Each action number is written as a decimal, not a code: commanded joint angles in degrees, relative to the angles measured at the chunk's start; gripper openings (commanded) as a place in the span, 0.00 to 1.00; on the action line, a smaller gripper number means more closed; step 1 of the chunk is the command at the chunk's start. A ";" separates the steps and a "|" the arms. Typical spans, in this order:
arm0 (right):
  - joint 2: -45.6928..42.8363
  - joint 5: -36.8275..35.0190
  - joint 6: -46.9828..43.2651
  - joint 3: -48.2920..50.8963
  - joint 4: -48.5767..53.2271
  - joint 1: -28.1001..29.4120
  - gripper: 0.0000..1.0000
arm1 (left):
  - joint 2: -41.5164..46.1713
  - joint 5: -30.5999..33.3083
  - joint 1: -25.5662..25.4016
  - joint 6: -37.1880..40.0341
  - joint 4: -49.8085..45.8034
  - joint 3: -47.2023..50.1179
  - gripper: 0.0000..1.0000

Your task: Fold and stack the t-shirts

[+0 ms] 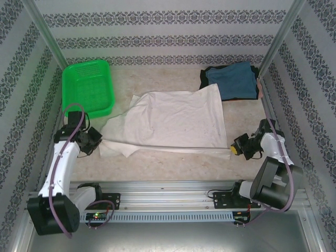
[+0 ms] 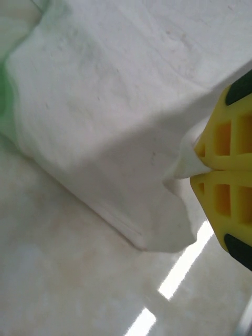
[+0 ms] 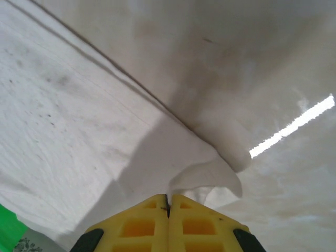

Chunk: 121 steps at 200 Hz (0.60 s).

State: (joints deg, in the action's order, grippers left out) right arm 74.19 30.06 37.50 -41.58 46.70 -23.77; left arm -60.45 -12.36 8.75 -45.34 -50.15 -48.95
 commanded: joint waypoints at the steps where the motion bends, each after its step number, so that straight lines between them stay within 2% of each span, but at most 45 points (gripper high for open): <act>1: 2.30 -0.09 -0.91 -2.98 -2.23 0.79 0.00 | -2.97 -0.52 -0.66 5.38 5.21 -2.54 0.00; 73: 11.77 -0.25 -4.52 -9.44 -3.19 2.95 0.01 | -12.73 -1.45 -1.24 11.62 7.19 -8.48 0.00; 121: 15.22 -1.07 -5.84 -12.84 -2.76 4.95 0.03 | -15.65 -0.93 -1.28 13.34 7.53 -10.45 0.00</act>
State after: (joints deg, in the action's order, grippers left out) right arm 88.12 30.41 33.63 -52.01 43.75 -19.97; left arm -75.55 -14.50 7.86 -34.81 -44.05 -57.43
